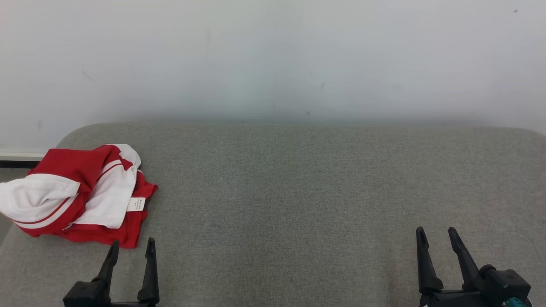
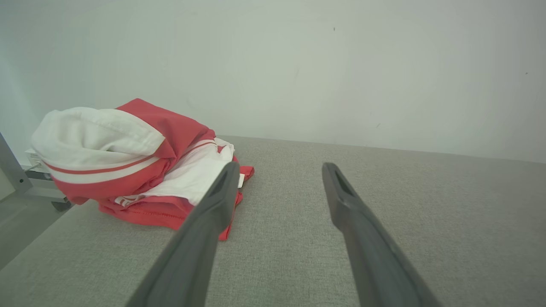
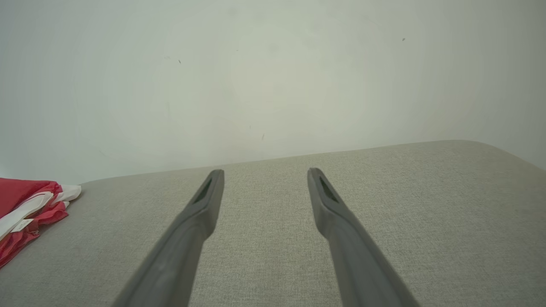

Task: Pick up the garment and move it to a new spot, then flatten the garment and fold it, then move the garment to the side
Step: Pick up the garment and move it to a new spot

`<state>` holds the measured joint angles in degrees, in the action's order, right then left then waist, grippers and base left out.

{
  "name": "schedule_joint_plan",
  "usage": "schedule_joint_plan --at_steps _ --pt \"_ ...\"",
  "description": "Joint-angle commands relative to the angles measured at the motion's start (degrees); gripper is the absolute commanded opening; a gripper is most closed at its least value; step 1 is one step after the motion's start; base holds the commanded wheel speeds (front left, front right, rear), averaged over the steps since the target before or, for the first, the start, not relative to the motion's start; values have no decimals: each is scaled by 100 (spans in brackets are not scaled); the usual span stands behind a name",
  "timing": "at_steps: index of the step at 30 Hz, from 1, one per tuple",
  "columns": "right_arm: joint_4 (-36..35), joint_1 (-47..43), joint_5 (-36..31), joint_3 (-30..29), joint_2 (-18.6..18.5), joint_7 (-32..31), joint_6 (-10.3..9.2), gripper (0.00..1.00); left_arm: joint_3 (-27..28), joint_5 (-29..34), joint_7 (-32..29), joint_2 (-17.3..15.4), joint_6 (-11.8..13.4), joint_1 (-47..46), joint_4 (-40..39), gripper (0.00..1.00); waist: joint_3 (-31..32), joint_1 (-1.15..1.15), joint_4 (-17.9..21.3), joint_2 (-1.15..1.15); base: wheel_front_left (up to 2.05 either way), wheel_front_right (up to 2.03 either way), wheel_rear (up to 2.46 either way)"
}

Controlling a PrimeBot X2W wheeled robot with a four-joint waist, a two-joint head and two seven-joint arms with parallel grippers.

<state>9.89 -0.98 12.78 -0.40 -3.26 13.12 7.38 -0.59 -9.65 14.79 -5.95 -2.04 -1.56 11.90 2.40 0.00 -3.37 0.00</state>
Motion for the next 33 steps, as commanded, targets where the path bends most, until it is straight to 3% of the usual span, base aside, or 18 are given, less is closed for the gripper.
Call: schedule_joint_plan --at_steps 1,14,33 --pt "-34 -30 22 -16 -3 3 21 100 11 -24 3 -25 28 4 13 100 -3 0 -16 0 0 0 0" --pt "118 -15 111 55 5 56 21 100 100 -35 24 -158 150 -24 27 100 -26 0 -517 0 0 0 0" --pt "318 -6 144 168 6 144 21 100 273 47 36 -312 301 68 -96 100 -46 0 -2175 0 0 0 0"
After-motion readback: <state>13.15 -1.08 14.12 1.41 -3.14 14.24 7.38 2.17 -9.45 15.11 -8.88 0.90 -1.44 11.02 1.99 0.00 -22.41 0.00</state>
